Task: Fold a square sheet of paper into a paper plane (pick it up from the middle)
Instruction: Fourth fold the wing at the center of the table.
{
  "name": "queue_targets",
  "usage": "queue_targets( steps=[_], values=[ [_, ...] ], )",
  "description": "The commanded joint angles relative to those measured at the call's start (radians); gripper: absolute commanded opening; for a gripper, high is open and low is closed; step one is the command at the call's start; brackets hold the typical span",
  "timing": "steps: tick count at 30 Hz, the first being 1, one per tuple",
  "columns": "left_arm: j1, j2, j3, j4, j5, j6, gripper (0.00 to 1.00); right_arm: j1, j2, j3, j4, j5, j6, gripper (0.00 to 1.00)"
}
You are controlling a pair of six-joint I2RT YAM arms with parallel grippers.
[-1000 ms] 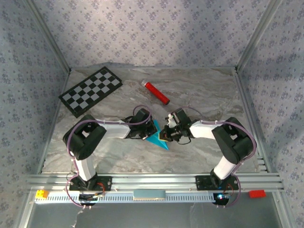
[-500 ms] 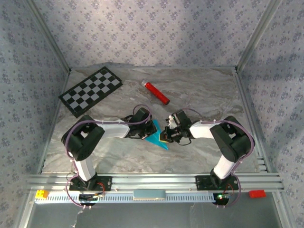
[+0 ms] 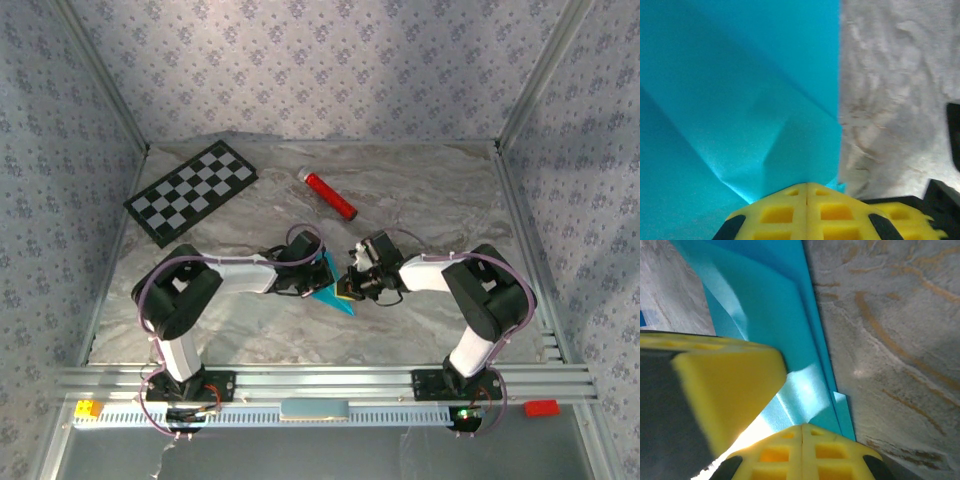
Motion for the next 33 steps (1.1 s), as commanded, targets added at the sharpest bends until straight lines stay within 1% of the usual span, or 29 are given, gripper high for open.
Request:
queue_targets(
  steps=[1,9,20,26,33],
  values=[
    [0.024,0.024,-0.025,-0.008,-0.018,0.002,0.04,0.010,0.055,-0.048,-0.149,0.119,-0.009,0.00],
    [0.094,0.014,-0.037,-0.024,-0.024,0.067,0.04,0.012,0.065,-0.054,-0.160,0.127,-0.014,0.00],
    [0.202,0.014,-0.022,-0.041,0.007,0.180,0.06,0.014,0.063,-0.064,-0.161,0.130,-0.019,0.00],
    [0.272,0.028,-0.016,-0.047,0.031,0.223,0.06,0.015,0.062,-0.068,-0.156,0.123,-0.022,0.00],
    [0.331,0.040,0.015,-0.090,0.043,0.267,0.06,0.015,0.064,-0.071,-0.156,0.118,-0.026,0.00]
  ],
)
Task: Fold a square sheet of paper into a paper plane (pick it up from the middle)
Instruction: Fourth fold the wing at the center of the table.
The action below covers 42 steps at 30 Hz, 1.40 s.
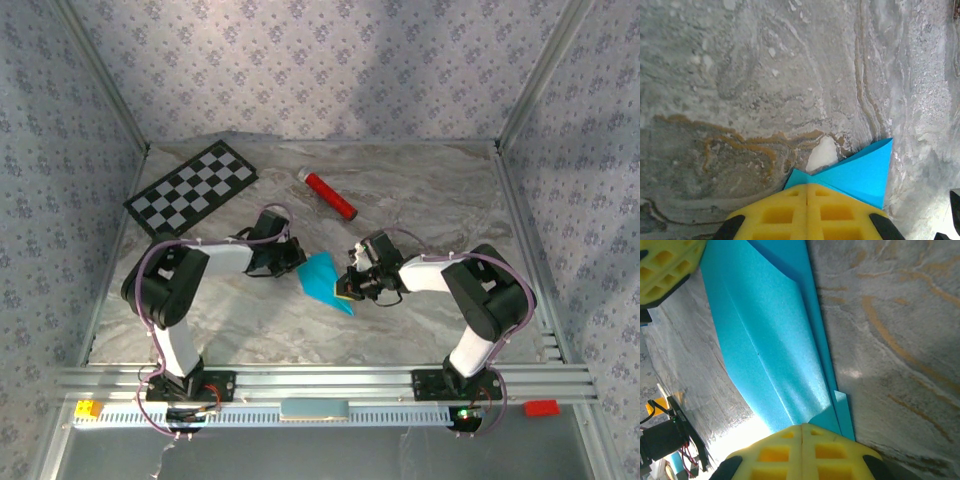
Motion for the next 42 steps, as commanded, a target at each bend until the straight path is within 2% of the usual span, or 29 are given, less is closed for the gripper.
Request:
queue_targets(
  steps=[1,12,19,26,29,36,42],
  values=[
    [0.045,0.029,0.018,-0.085,-0.086,0.053,0.06,0.011,0.062,-0.065,-0.168,0.111,-0.021,0.00],
    [0.042,-0.084,0.067,-0.143,-0.075,0.068,0.08,0.011,0.063,-0.058,-0.158,0.097,-0.019,0.00],
    [-0.065,-0.178,0.047,-0.142,-0.117,0.024,0.11,0.011,0.062,-0.054,-0.159,0.102,-0.010,0.00],
    [-0.204,-0.108,-0.010,0.015,-0.060,-0.070,0.07,0.011,0.057,-0.050,-0.171,0.112,-0.012,0.00],
    [-0.228,-0.062,-0.038,0.078,-0.048,-0.101,0.04,0.011,0.059,-0.050,-0.172,0.115,-0.012,0.00],
    [-0.226,0.010,-0.070,0.052,-0.087,-0.082,0.02,0.012,0.060,-0.055,-0.176,0.123,-0.011,0.00],
    [-0.170,0.014,-0.064,0.009,-0.106,-0.031,0.02,0.011,0.060,-0.058,-0.176,0.125,-0.013,0.00]
  ],
)
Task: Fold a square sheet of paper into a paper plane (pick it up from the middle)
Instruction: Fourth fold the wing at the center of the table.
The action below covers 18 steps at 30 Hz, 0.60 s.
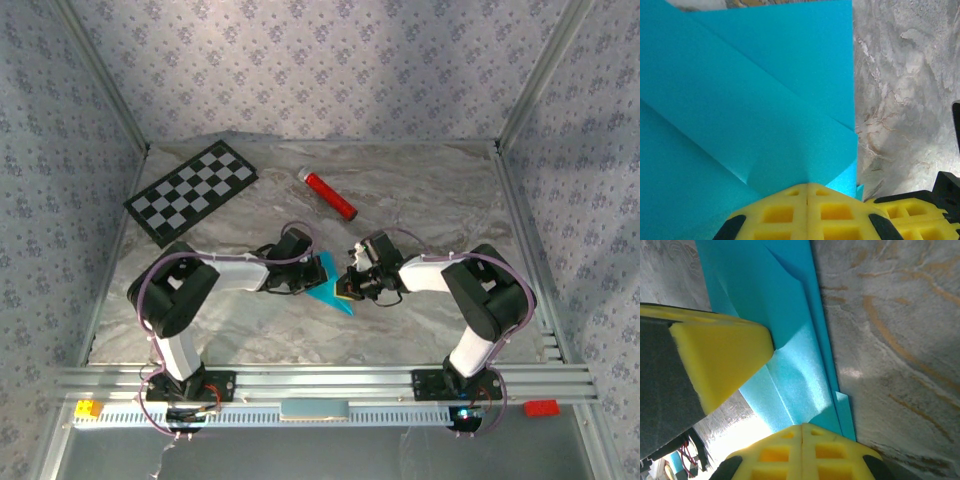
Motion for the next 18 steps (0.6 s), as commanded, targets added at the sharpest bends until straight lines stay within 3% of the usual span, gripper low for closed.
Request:
queue_targets(
  steps=[1,12,18],
  values=[
    [0.056,0.034,-0.004,-0.073,-0.067,0.055,0.02,0.010,0.061,-0.059,-0.177,0.123,-0.010,0.00],
    [0.219,0.048,0.112,-0.217,-0.054,0.157,0.02,0.009,0.061,-0.062,-0.173,0.121,-0.011,0.00],
    [0.229,-0.022,0.142,-0.263,-0.044,0.174,0.03,0.009,0.061,-0.062,-0.174,0.118,-0.014,0.00]
  ],
)
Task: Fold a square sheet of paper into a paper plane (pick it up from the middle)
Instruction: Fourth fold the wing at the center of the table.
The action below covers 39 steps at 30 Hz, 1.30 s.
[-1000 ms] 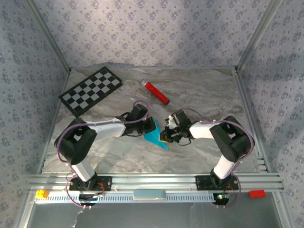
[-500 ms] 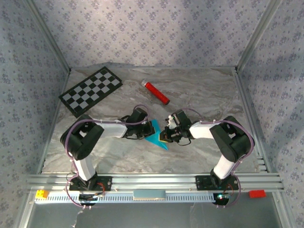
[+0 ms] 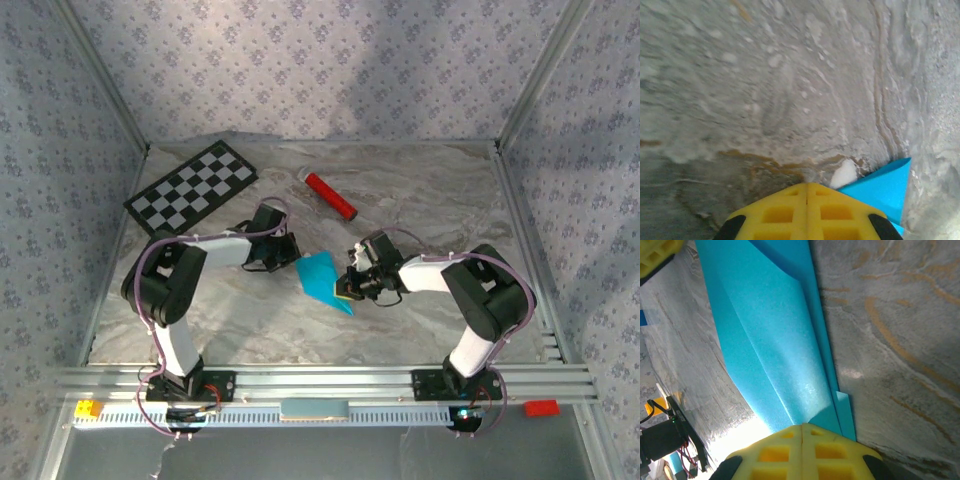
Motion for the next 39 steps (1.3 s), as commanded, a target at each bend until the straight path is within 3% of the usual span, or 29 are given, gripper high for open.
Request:
queue_targets(
  steps=[1,9,17,31,39],
  values=[
    [-0.005,-0.062,0.025,-0.071,-0.028,0.032,0.04,0.009,0.061,-0.062,-0.174,0.115,-0.013,0.00],
    [-0.102,-0.170,0.001,-0.056,-0.041,-0.008,0.06,0.012,0.058,-0.056,-0.177,0.115,-0.010,0.00],
    [-0.190,-0.070,-0.012,0.045,0.012,-0.053,0.05,0.011,0.051,-0.047,-0.186,0.118,-0.014,0.00],
    [-0.194,0.030,-0.067,0.051,-0.029,-0.071,0.02,0.038,-0.050,0.070,-0.169,0.017,-0.029,0.00],
    [-0.195,0.034,-0.057,0.053,-0.022,-0.066,0.02,0.053,0.082,0.165,-0.156,0.069,-0.015,0.00]
  ],
)
